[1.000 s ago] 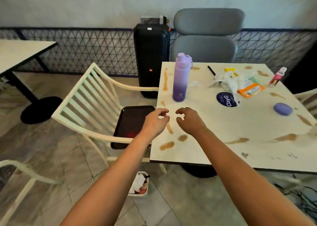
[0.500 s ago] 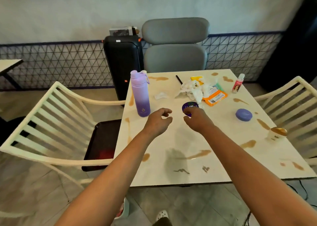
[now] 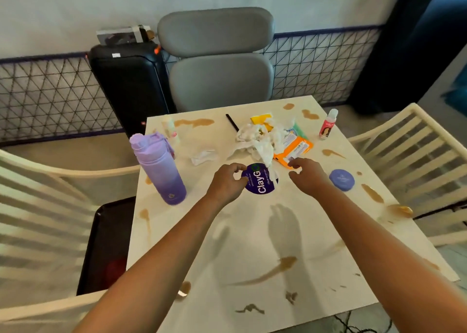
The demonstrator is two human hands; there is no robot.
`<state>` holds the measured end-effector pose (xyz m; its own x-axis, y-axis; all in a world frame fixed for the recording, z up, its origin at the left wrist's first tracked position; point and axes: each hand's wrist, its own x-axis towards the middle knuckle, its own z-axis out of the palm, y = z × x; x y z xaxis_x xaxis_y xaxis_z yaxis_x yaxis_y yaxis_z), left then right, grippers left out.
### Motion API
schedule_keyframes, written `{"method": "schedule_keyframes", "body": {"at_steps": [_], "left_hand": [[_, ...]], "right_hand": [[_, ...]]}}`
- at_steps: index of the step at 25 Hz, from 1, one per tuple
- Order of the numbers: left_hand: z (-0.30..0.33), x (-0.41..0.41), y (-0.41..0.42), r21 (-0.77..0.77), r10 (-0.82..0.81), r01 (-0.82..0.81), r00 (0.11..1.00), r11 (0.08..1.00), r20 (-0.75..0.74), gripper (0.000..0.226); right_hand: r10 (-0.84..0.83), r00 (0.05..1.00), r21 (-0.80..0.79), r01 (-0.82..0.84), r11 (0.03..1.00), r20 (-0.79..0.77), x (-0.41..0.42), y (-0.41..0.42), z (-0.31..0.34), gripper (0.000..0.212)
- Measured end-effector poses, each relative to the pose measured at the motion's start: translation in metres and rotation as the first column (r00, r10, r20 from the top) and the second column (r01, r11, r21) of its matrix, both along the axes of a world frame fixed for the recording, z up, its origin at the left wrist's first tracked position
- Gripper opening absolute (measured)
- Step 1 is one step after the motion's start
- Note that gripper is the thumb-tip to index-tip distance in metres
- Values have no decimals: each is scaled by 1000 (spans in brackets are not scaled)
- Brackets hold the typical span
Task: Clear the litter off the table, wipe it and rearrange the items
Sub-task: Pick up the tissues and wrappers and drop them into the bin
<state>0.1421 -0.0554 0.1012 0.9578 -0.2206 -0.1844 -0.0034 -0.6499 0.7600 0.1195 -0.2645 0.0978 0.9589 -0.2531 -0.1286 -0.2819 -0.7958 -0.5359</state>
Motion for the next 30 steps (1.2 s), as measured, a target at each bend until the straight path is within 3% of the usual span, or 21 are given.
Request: {"method": "schedule_keyframes", "body": {"at_steps": [11, 16, 18, 22, 27, 30], "left_hand": [[-57, 83, -77, 149, 128, -135, 990, 980, 57, 49], [-79, 120, -105, 355, 68, -127, 982, 926, 174, 70], [-88, 131, -114, 454, -5, -91, 979, 886, 206, 75], [-104, 151, -122, 557, -59, 39, 998, 829, 18, 79], [-126, 151, -125, 641, -33, 123, 988, 757, -150, 68], [-128, 141, -127, 689, 147, -112, 989, 716, 8, 73]], "right_hand": [[48, 992, 1, -48, 999, -116, 90, -82, -74, 36], [110, 987, -76, -119, 990, -114, 125, -105, -102, 42], [173, 966, -164, -206, 965, -192, 133, -107, -112, 54], [224, 916, -252, -316, 915, -333, 138, -103, -127, 58], [11, 979, -154, -43, 987, -203, 124, -94, -141, 31], [-94, 972, -165, 59, 985, -217, 124, -92, -140, 31]]}}
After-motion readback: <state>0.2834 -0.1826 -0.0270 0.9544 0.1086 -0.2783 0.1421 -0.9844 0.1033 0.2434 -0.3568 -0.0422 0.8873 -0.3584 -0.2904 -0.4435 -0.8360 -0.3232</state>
